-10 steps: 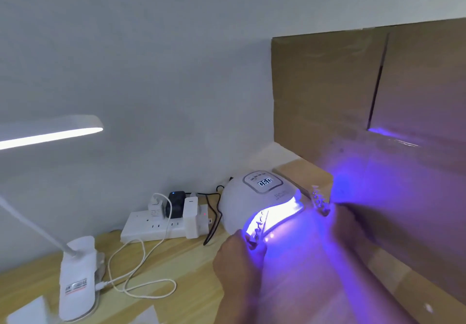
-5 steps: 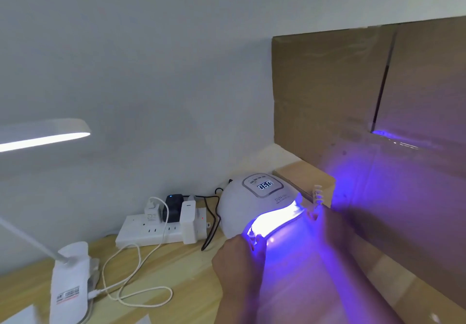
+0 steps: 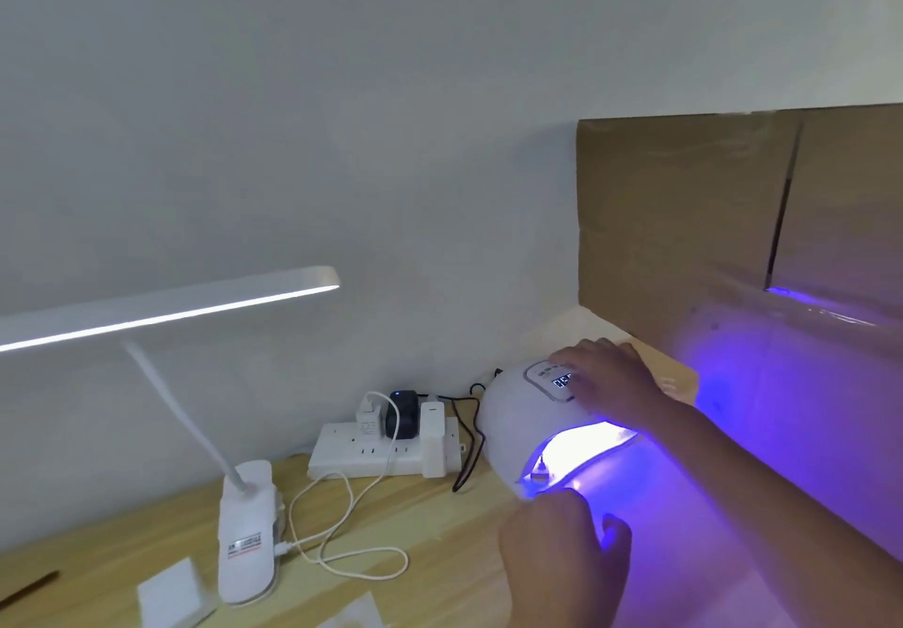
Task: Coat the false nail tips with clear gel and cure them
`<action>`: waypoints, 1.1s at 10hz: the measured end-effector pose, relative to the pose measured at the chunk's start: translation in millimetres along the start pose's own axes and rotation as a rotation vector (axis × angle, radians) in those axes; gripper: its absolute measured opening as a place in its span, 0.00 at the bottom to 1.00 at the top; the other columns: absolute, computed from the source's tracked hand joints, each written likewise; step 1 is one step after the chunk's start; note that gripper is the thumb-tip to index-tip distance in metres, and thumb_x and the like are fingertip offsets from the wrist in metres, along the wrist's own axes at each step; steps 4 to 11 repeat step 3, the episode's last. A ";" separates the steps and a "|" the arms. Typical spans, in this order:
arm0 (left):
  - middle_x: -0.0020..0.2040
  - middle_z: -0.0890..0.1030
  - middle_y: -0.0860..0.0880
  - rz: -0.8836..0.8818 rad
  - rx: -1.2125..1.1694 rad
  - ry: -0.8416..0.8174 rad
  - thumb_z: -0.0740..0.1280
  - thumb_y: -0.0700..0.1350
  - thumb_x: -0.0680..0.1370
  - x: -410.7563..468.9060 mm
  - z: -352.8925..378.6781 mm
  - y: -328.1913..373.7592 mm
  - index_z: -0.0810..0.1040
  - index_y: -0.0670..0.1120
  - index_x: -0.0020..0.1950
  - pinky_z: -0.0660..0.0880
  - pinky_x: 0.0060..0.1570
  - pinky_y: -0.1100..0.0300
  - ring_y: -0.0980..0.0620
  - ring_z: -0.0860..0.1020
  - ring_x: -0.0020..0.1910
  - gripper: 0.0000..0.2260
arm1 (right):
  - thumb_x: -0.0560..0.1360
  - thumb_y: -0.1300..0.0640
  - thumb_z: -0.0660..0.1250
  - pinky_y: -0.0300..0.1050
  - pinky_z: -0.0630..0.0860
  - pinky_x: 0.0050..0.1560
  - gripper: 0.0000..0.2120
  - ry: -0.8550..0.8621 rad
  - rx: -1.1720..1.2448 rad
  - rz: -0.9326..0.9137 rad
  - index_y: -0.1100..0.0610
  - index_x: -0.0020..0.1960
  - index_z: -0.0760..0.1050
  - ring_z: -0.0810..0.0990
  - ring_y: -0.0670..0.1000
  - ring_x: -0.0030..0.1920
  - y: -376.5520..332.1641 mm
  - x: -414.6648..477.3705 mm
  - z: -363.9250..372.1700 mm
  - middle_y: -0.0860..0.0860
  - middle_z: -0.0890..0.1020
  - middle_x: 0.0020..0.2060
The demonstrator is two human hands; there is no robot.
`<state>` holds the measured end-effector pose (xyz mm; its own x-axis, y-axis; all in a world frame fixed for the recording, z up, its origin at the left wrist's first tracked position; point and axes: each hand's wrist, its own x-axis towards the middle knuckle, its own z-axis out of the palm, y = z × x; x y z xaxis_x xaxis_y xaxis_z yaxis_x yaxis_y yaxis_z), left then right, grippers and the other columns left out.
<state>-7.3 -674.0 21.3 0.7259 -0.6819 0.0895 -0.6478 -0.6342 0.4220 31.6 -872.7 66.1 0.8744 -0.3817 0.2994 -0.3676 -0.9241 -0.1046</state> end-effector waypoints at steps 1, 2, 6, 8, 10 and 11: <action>0.47 0.79 0.49 0.065 0.008 -0.027 0.56 0.59 0.77 -12.6 -17.1 8.5 0.72 0.49 0.42 0.58 0.32 0.59 0.45 0.71 0.42 0.15 | 0.80 0.57 0.58 0.43 0.61 0.60 0.18 0.015 -0.014 -0.005 0.43 0.67 0.74 0.71 0.48 0.63 0.9 -0.9 9.1 0.45 0.74 0.61; 0.32 0.64 0.52 0.115 0.019 -0.064 0.57 0.58 0.78 -20.1 -37.4 15.8 0.65 0.49 0.36 0.61 0.41 0.57 0.46 0.68 0.42 0.16 | 0.80 0.56 0.57 0.45 0.61 0.59 0.18 0.008 -0.179 -0.033 0.42 0.68 0.71 0.71 0.48 0.62 -3.0 -1.4 8.9 0.45 0.73 0.61; 0.31 0.63 0.50 0.097 0.057 -0.106 0.57 0.57 0.79 -38.7 -43.3 18.7 0.62 0.48 0.34 0.63 0.46 0.57 0.46 0.69 0.42 0.18 | 0.79 0.57 0.57 0.46 0.61 0.59 0.20 -0.033 -0.382 -0.077 0.44 0.68 0.68 0.73 0.49 0.62 -11.3 7.0 5.7 0.46 0.73 0.60; 0.31 0.63 0.50 0.097 0.057 -0.106 0.57 0.57 0.79 -38.7 -43.3 18.7 0.62 0.48 0.34 0.63 0.46 0.57 0.46 0.69 0.42 0.18 | 0.79 0.57 0.57 0.46 0.61 0.59 0.20 -0.033 -0.382 -0.077 0.44 0.68 0.68 0.73 0.49 0.62 -11.3 7.0 5.7 0.46 0.73 0.60; 0.31 0.63 0.50 0.097 0.057 -0.106 0.57 0.57 0.79 -38.7 -43.3 18.7 0.62 0.48 0.34 0.63 0.46 0.57 0.46 0.69 0.42 0.18 | 0.79 0.57 0.57 0.46 0.61 0.59 0.20 -0.033 -0.382 -0.077 0.44 0.68 0.68 0.73 0.49 0.62 -11.3 7.0 5.7 0.46 0.73 0.60; 0.31 0.63 0.50 0.097 0.057 -0.106 0.57 0.57 0.79 -38.7 -43.3 18.7 0.62 0.48 0.34 0.63 0.46 0.57 0.46 0.69 0.42 0.18 | 0.79 0.57 0.57 0.46 0.61 0.59 0.20 -0.033 -0.382 -0.077 0.44 0.68 0.68 0.73 0.49 0.62 -11.3 7.0 5.7 0.46 0.73 0.60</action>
